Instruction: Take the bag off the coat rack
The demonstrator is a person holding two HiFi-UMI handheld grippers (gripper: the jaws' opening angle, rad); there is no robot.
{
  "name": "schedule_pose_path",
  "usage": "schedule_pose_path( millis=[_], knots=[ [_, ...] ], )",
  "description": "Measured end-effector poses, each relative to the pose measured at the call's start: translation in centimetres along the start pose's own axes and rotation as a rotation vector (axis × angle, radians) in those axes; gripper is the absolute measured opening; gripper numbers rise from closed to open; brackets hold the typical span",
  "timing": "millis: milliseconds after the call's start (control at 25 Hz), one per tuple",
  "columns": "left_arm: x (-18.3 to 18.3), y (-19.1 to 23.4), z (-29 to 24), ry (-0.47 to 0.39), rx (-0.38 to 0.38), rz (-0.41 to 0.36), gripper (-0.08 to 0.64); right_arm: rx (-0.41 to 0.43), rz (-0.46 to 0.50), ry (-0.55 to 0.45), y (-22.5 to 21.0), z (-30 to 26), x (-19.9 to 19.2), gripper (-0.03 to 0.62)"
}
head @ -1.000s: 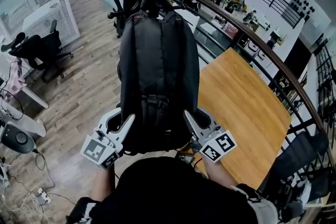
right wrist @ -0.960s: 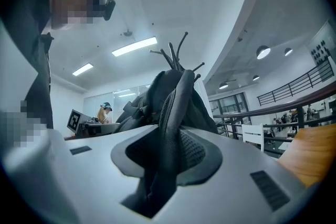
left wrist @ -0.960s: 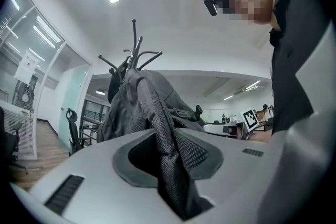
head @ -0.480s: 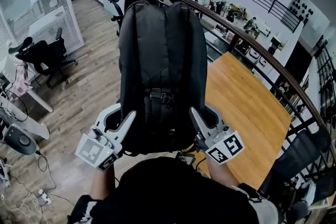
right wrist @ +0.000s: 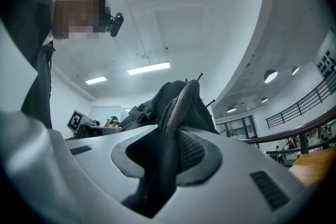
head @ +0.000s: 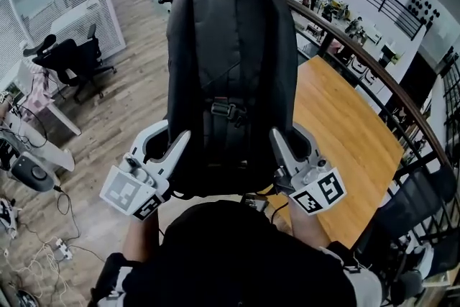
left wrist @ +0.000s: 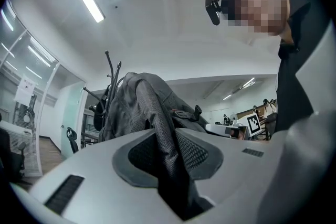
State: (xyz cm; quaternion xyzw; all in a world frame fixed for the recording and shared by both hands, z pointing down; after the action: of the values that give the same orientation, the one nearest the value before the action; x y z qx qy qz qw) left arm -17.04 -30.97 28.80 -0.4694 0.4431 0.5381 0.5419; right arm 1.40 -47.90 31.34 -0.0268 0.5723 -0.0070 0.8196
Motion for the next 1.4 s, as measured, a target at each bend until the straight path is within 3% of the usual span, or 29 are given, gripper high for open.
schedule_pose_path(
  millis=[280, 480, 760, 1040, 1400],
  knots=[
    [-0.1, -4.1, 3.3, 0.018, -0.008, 0.024, 0.109, -0.006, -0.024, 0.012, 3.3, 4.3, 0.5, 0.117],
    [-1.1, -7.0, 6.2, 0.047, 0.029, 0.069, 0.109, 0.002, -0.068, 0.064, 5.5, 7.5, 0.3, 0.117],
    [-3.8, -9.2, 10.3, 0.125, 0.082, 0.129, 0.109, 0.012, -0.122, 0.156, 8.4, 9.9, -2.6, 0.115],
    [-7.0, -9.1, 14.1, 0.232, 0.156, 0.135, 0.107, -0.012, -0.099, 0.249, 11.9, 10.2, -6.0, 0.114],
    [-9.8, -10.3, 18.3, 0.273, 0.096, 0.22, 0.106, -0.068, -0.135, 0.322, 16.1, 13.1, -8.4, 0.11]
  ],
)
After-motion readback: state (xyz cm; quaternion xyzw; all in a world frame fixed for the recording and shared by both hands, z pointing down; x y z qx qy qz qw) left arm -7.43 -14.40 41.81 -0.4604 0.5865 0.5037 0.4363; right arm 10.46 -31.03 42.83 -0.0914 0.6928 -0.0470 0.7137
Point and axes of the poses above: the fingertips, and each gripper's own axes: z backward along the fingers, y to its left, x out of its top, the point moved 5 cm from there along z, backward along the fingers, and after that the axes turned 3 degrees about x, right-handed, at the moved point
